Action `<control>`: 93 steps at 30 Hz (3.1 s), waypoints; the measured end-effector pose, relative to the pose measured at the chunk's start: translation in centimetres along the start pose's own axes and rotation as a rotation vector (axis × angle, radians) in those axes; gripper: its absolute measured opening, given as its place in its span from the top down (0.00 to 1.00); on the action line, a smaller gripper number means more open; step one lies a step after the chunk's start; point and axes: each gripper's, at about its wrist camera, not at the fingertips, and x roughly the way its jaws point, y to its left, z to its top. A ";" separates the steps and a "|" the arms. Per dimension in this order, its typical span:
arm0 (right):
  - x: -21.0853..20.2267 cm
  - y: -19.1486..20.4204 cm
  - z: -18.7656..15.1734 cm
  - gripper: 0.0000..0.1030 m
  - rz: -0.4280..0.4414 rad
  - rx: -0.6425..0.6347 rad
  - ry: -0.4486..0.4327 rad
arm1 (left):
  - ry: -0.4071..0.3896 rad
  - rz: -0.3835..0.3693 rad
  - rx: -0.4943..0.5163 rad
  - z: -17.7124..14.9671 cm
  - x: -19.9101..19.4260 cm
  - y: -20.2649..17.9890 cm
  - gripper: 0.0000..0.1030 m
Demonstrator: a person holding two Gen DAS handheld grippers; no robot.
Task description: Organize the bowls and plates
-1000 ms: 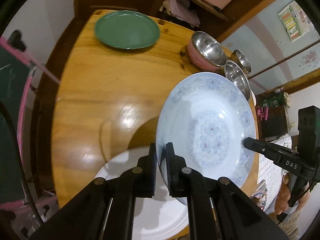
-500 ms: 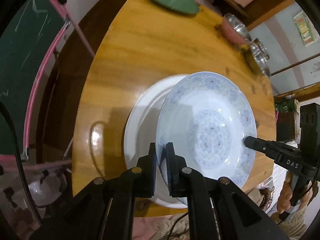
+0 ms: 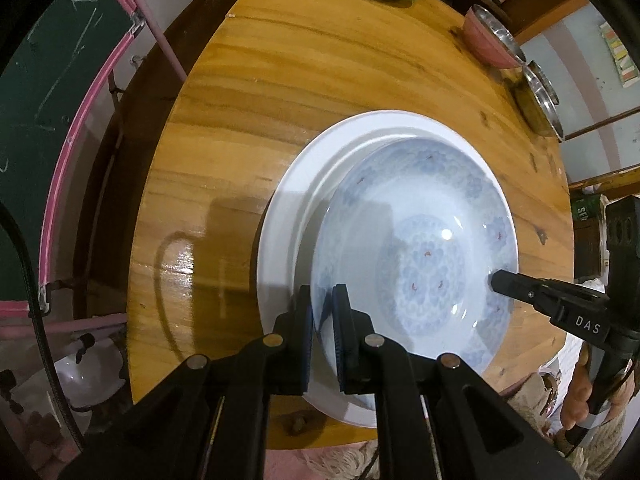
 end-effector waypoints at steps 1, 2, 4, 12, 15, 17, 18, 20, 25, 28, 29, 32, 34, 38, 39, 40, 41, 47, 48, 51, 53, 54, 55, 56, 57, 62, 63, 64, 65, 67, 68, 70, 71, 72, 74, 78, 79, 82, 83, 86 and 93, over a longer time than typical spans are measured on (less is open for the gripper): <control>0.0 0.1 0.0 0.94 -0.003 -0.005 -0.009 | -0.001 -0.006 0.000 0.0 0.1 0.1 0.93; 0.0 0.2 0.0 0.94 -0.011 -0.013 -0.011 | -0.001 -0.010 -0.002 0.0 0.2 0.2 0.93; 0.0 0.1 0.0 0.93 -0.015 -0.020 -0.010 | 0.000 -0.013 0.000 0.0 0.3 0.2 0.93; 0.1 0.8 0.3 0.92 -0.049 -0.036 0.014 | 0.012 -0.015 0.005 0.3 0.2 -0.3 0.84; -0.1 0.8 0.3 0.83 -0.042 -0.035 0.013 | -0.006 -0.017 0.015 0.4 -0.4 -0.7 0.71; -0.6 0.7 0.4 0.72 -0.038 -0.029 -0.002 | -0.035 0.007 0.029 0.6 -1.1 -1.1 0.67; -0.8 0.7 0.4 0.70 -0.036 -0.030 -0.005 | -0.053 0.025 0.037 0.8 -1.5 -1.3 0.62; -1.3 0.9 0.5 0.67 -0.044 -0.034 -0.019 | -0.084 0.049 0.046 0.9 -2.4 -1.6 0.43; -2.2 1.0 0.4 0.67 -0.051 -0.037 -0.036 | -0.137 0.066 0.063 1.2 -4.2 -2.2 0.38; -2.9 1.3 0.4 0.67 -0.054 -0.053 -0.048 | -0.153 0.079 0.073 1.4 -4.8 -2.4 0.38; -3.0 1.4 0.3 0.67 -0.053 -0.055 -0.050 | -0.157 0.082 0.077 1.4 -5.1 -2.5 0.38; -3.6 1.5 0.4 0.67 -0.044 -0.064 -0.055 | -0.170 0.084 0.083 1.6 -5.8 -2.8 0.38; -4.1 1.7 0.4 0.67 -0.044 -0.069 -0.058 | -0.181 0.086 0.089 1.9 -6.6 -2.9 0.38; -5.3 2.2 1.0 0.67 -0.049 -0.087 -0.061 | -0.246 0.097 0.095 3.5 -9.5 -3.9 0.38; -5.7 2.3 1.2 0.67 -0.052 -0.093 -0.064 | -0.261 0.096 0.094 3.9 -10.1 -4.1 0.37; -6.4 2.5 1.6 0.67 -0.053 -0.102 -0.069 | -0.278 0.094 0.094 4.5 -10.8 -4.4 0.37; -7.0 2.5 1.9 0.67 -0.050 -0.106 -0.074 | -0.297 0.089 0.095 5.2 -11.8 -4.7 0.37; -12.3 3.5 5.2 0.67 -0.074 -0.133 -0.150 | -0.412 0.095 0.116 9.6 -16.5 -7.4 0.34; -13.1 3.7 5.8 0.67 -0.078 -0.136 -0.166 | -0.426 0.099 0.118 10.3 -17.1 -7.8 0.33; -16.2 4.2 8.1 0.67 -0.082 -0.147 -0.222 | -0.473 0.102 0.121 12.8 -19.0 -8.7 0.33; -18.4 4.4 9.7 0.67 -0.087 -0.157 -0.268 | -0.488 0.089 0.112 14.6 -19.8 -9.2 0.33; -19.2 4.5 10.3 0.67 -0.094 -0.163 -0.287 | -0.493 0.083 0.112 15.2 -19.9 -9.4 0.33; -20.2 4.5 11.4 0.67 -0.106 -0.170 -0.315 | -0.494 0.086 0.105 15.9 -20.0 -9.5 0.33; -20.9 4.5 12.0 0.67 -0.117 -0.172 -0.334 | -0.489 0.092 0.096 16.8 -19.9 -9.7 0.33; -21.4 4.7 12.9 0.67 -0.127 -0.171 -0.349 | -0.482 0.091 0.093 17.2 -19.8 -9.8 0.33; -24.1 3.7 16.3 0.67 -0.111 -0.125 -0.397 | -0.451 0.059 0.087 19.4 -19.5 -10.5 0.33; -24.4 3.6 16.6 0.67 -0.107 -0.119 -0.405 | -0.452 0.054 0.091 19.5 -19.7 -10.8 0.33; -24.9 3.4 17.0 0.67 -0.100 -0.110 -0.415 | -0.457 0.046 0.098 19.6 -20.1 -11.1 0.33; -25.2 3.4 17.3 0.67 -0.095 -0.107 -0.418 | -0.465 0.041 0.106 19.6 -20.5 -11.3 0.33; -25.7 3.7 17.7 0.67 -0.085 -0.105 -0.428 | -0.487 0.047 0.124 19.9 -21.4 -12.0 0.33; -25.8 3.9 17.9 0.67 -0.084 -0.106 -0.431 | -0.504 0.057 0.132 20.1 -22.0 -12.4 0.33; -26.2 4.4 18.4 0.67 -0.082 -0.117 -0.439 | -0.532 0.069 0.144 20.6 -22.9 -12.9 0.33; -26.4 4.6 18.7 0.67 -0.080 -0.119 -0.442 | -0.546 0.073 0.154 21.1 -23.4 -13.2 0.33; -26.4 4.8 18.9 0.67 -0.078 -0.122 -0.446 | -0.552 0.080 0.156 21.6 -23.7 -13.4 0.33; -26.5 5.3 19.9 0.67 -0.074 -0.127 -0.452 | -0.558 0.092 0.155 22.7 -23.7 -13.6 0.33; -26.0 5.8 22.3 0.67 -0.082 -0.130 -0.459 | -0.519 0.131 0.133 26.5 -21.0 -13.3 0.33; -25.6 5.8 23.1 0.67 -0.082 -0.127 -0.458 | -0.502 0.138 0.121 27.6 -19.8 -12.9 0.33; -23.4 5.5 25.9 0.67 -0.073 -0.120 -0.439 | -0.448 0.161 0.095 30.4 -15.9 -11.7 0.33; -22.8 5.3 26.5 0.67 -0.070 -0.117 -0.432 | -0.432 0.165 0.082 31.1 -14.6 -11.0 0.33; -19.6 4.8 28.6 0.67 -0.063 -0.096 -0.395 | -0.375 0.139 0.035 33.3 -10.7 -8.9 0.33; -11.9 2.9 32.5 0.67 -0.042 -0.051 -0.289 | -0.311 0.093 -0.062 36.6 -3.9 -4.7 0.33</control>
